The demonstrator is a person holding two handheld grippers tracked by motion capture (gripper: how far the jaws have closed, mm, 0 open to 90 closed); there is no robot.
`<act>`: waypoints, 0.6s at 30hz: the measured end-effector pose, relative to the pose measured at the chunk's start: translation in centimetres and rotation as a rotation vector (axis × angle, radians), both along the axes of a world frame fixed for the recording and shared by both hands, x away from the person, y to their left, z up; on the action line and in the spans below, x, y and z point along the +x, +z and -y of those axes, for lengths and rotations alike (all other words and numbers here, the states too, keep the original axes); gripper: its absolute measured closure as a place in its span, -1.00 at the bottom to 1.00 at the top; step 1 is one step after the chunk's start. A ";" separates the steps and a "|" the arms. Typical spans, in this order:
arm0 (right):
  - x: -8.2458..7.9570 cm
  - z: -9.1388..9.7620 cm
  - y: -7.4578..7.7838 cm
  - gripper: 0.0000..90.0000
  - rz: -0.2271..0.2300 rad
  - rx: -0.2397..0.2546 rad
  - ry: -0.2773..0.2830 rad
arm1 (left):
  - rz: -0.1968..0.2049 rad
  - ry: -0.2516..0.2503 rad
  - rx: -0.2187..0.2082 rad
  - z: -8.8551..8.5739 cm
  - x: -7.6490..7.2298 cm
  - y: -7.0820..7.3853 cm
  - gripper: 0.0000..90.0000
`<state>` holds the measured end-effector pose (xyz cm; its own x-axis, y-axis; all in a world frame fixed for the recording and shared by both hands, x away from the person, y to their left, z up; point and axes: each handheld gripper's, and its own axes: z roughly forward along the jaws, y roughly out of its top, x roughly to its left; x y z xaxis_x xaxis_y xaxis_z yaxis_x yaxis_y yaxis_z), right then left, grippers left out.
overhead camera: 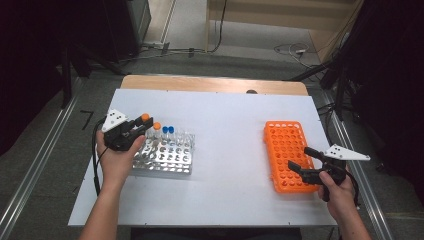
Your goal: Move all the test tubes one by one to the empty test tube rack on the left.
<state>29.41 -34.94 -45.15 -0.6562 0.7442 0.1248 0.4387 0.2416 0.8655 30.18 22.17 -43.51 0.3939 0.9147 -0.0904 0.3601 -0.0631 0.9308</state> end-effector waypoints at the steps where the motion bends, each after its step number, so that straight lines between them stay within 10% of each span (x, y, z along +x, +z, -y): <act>1: 0.0 0.0 0.0 -0.82 0.000 0.000 0.000 | -0.016 0.003 0.007 0.1 0.1 -0.1 0.58; 7: 0.1 0.0 0.0 -0.81 -0.003 -0.002 0.000 | -0.062 0.003 0.039 0.1 0.1 -0.4 0.57; 18: 0.1 0.0 -0.1 -0.81 -0.003 -0.001 0.002 | -0.100 0.012 -0.022 -0.6 -0.1 -0.5 0.34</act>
<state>29.54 -34.92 -45.25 -0.6571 0.7433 0.1254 0.4406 0.2436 0.8640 30.11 22.72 -44.00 0.3714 0.9166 -0.1484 0.4518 -0.0388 0.8913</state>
